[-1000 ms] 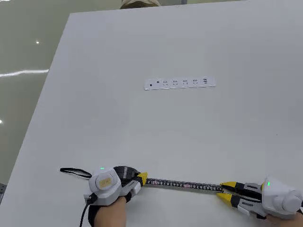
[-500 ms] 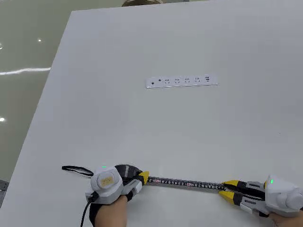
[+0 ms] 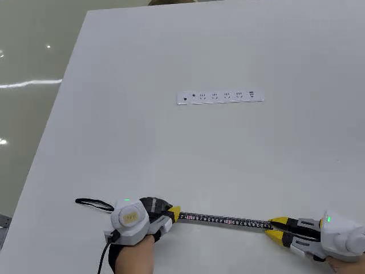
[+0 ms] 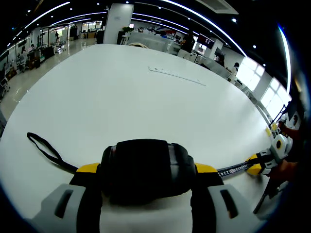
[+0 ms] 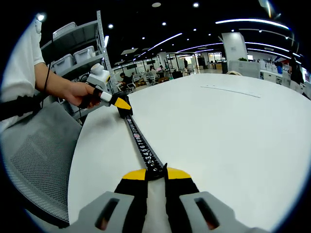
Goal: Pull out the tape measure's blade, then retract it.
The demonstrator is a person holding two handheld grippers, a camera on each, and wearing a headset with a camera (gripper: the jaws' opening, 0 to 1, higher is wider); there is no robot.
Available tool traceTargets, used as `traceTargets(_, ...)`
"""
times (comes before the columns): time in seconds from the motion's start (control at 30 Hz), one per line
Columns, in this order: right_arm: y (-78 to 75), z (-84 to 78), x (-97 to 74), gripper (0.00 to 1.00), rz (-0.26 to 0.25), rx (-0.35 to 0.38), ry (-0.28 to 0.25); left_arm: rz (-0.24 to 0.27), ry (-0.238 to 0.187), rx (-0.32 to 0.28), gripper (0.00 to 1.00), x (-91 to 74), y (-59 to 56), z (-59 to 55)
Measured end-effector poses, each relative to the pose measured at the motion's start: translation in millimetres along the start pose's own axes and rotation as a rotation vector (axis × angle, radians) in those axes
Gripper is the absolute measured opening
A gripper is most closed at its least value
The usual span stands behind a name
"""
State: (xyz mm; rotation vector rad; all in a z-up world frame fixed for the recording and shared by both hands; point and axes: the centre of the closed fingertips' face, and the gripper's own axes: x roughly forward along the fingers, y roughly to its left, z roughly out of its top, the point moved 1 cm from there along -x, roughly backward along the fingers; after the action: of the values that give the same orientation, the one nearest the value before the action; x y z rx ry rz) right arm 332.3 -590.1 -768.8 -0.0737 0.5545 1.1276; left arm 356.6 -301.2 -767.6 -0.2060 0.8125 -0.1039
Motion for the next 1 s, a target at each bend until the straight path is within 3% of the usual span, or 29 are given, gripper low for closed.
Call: traceTargets(1.0,-2.5,0.3,1.0,0.12,-0.013,-0.014,-0.001,0.009,-0.001,-0.001,0.72,-0.3,0.1,-0.4)
